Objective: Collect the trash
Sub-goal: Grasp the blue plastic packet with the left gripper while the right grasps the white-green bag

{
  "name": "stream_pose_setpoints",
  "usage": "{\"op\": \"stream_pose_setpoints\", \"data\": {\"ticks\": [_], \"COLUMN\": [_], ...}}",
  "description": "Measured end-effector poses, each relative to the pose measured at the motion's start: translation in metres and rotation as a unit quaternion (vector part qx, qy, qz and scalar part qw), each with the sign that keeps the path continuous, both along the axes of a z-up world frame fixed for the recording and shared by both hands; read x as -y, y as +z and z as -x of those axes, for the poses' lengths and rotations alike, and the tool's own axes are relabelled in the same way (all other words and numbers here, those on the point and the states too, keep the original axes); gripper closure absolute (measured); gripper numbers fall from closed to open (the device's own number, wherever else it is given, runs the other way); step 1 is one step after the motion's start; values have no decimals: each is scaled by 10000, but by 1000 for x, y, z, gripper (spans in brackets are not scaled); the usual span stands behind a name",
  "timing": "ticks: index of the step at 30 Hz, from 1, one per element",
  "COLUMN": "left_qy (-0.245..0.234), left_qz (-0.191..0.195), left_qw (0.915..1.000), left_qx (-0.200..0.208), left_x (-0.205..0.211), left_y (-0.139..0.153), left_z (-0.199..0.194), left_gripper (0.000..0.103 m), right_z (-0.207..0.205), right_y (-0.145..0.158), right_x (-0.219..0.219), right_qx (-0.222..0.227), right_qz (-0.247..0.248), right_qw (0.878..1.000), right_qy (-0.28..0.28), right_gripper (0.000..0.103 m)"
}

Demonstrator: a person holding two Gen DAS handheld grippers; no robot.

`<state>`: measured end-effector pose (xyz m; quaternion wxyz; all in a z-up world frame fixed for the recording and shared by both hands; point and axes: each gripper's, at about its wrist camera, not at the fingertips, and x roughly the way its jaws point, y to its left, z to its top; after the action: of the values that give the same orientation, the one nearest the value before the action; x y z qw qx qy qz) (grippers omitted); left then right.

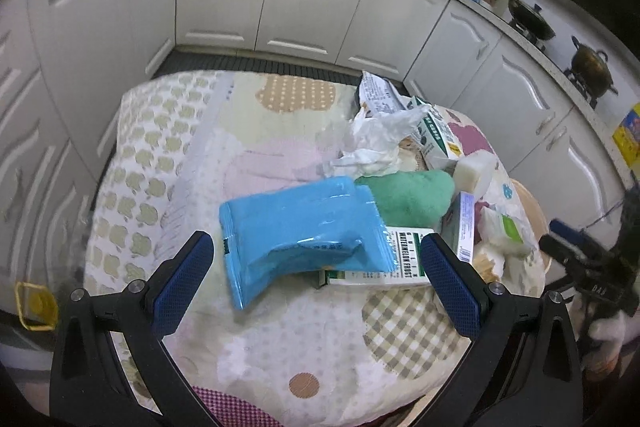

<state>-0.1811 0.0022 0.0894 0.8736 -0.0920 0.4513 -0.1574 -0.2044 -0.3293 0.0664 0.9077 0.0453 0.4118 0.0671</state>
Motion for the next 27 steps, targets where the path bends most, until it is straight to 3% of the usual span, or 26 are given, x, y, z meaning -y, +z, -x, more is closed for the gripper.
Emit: {"op": "stream_pose_setpoints", "data": {"ticks": [6, 15, 20, 21, 22, 26, 27], "left_qy": [217, -151, -335, -325, -342, -424, -468], "left_qz": [277, -18, -204, -169, -144, -232, -242], "left_qw": [9994, 9994, 9983, 9986, 9986, 9986, 9984], "left_qx": [-53, -313, -431, -393, -373, -225, -184], "left_x": [-12, 2, 11, 9, 8, 2, 1], "left_y": [-7, -33, -46, -46, -44, -35, -32], "left_z": [-21, -44, -46, -45, -45, -41, -39], "left_gripper": [1, 1, 5, 6, 11, 36, 38], "right_z": [-14, -26, -25, -26, -25, -19, -17], "right_y": [-16, -27, -29, -30, -31, -26, -24], "right_x": [-9, -8, -14, -14, -14, -14, -16], "right_qx": [-237, -427, -408, -427, -429, -330, -302], "right_qz": [-17, -78, -69, -112, -152, -259, -213], "right_qw": [9997, 9989, 9987, 9985, 9985, 9983, 9982], "right_qy": [85, 148, 291, 314, 321, 394, 465], "right_gripper": [10, 11, 42, 51, 70, 85, 89]}}
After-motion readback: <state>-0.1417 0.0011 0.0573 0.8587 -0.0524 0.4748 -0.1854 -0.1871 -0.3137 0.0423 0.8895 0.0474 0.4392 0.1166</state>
